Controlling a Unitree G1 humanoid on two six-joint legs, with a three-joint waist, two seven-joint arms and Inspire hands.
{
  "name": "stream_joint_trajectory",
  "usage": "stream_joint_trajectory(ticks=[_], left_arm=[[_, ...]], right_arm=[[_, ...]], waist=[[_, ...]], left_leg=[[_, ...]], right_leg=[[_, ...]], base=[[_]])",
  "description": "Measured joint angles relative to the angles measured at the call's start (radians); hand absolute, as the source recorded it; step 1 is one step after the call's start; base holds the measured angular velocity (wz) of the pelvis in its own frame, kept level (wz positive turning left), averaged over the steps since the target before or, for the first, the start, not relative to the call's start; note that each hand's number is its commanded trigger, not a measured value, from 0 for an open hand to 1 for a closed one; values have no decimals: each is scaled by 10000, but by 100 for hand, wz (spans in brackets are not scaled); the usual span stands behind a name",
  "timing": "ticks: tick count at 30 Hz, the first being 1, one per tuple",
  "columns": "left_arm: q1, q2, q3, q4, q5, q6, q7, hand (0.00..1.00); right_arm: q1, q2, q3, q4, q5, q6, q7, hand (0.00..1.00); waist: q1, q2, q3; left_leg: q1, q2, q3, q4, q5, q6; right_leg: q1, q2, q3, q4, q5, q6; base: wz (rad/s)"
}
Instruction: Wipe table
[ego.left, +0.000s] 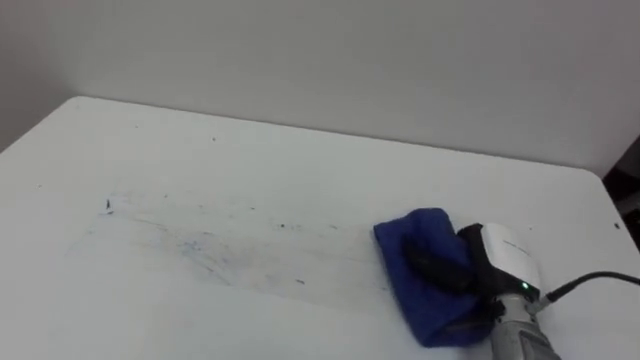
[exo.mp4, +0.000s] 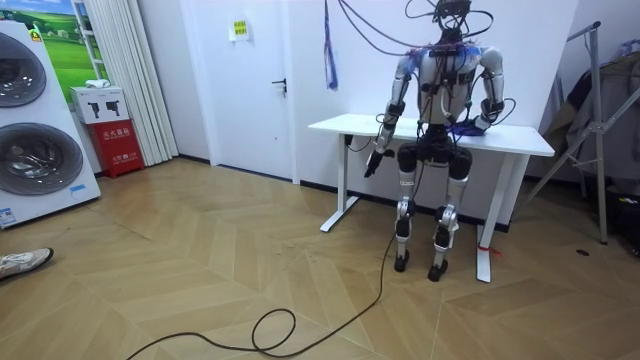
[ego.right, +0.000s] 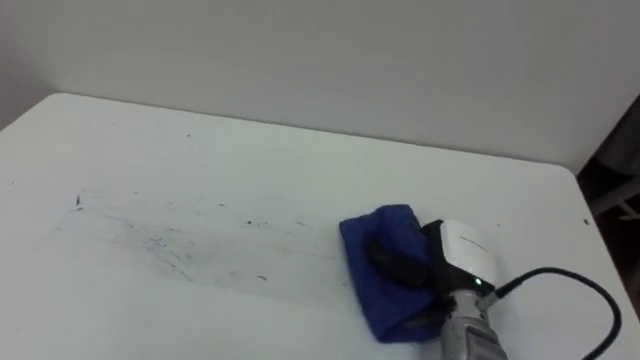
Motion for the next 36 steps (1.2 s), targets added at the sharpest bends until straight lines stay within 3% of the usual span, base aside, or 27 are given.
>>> stream_joint_trajectory(ticks=[6, 10, 14, 16, 19, 22, 25, 30, 35, 36], left_arm=[[9, 51, 148, -1, -58, -208, -372, 0], [90, 45, 713, 188, -447, -712, -517, 0], [159, 70, 1425, 191, -824, -760, -615, 0], [171, 104, 1730, 190, -1102, -876, -639, 0], [286, 264, 1780, 190, -1249, -915, -641, 0], [424, 393, 1929, 216, -2020, -926, -753, 0], [582, 407, 2260, 176, -1988, -1073, -797, 0], [883, 496, 3002, 156, -1954, -1099, -812, 0], [1081, 490, 3574, 92, -1967, -1087, -846, 0], [1105, 514, 3667, 97, -1990, -1086, -846, 0]], right_arm=[[225, -438, -113, -1796, -179, 161, 1074, 0], [295, -513, -1327, -2796, -157, 20, 1294, 0], [250, -866, -2486, -4121, 692, -51, 1233, 0], [152, -1115, -3227, -4236, 811, -63, 1012, 0], [115, -1274, -3843, -4228, 1008, -94, 729, 0], [111, -1372, -4755, -4066, 2027, -115, 221, 0], [101, -1415, -5518, -3623, 2626, -118, 44, 0], [102, -1681, -6619, -2606, 4189, -109, -788, 0], [145, -1942, -7681, -521, 5091, -20, -1214, 0], [250, -2161, -7702, 292, 5434, 17, -1272, 0]], waist=[[-236, -15, 71], [-394, -10, 99], [-590, -63, 104], [-624, -169, 109], [-808, -310, 100], [-1045, -408, 47], [-1283, -448, 39], [-1656, -561, 87], [-1977, -724, -10], [-2012, -761, -53]], left_leg=[[4, -6, 295, -92, -40, 56], [-12, 13, 578, -182, -80, 114], [5, 5, 758, -333, -76, 123], [6, -1, 810, -339, -85, 139], [25, 0, 823, -328, -110, 170], [65, -5, 877, -335, -130, 198], [125, 5, 980, -339, -172, 231], [105, -12, 1092, -340, -205, 246], [111, -2, 1123, -321, -220, 242], [124, 1, 1123, -321, -223, 242]], right_leg=[[-285, -14, 280, 187, -7, 60], [-419, 26, 627, 191, 24, 111], [-511, 35, 769, 194, 74, 191], [-513, 15, 748, 167, 147, 130], [-552, 13, 759, 161, 140, 141], [-546, -5, 777, 190, 146, 140], [-518, -27, 790, 186, 111, 203], [-680, -24, 1005, 401, 49, 202], [-688, 7, 1076, 397, 40, 204], [-672, 6, 1068, 397, 39, 203]], base=[[-16], [-19], [-16], [-5], [0], [-5], [-8], [-7], [-2], [0]])
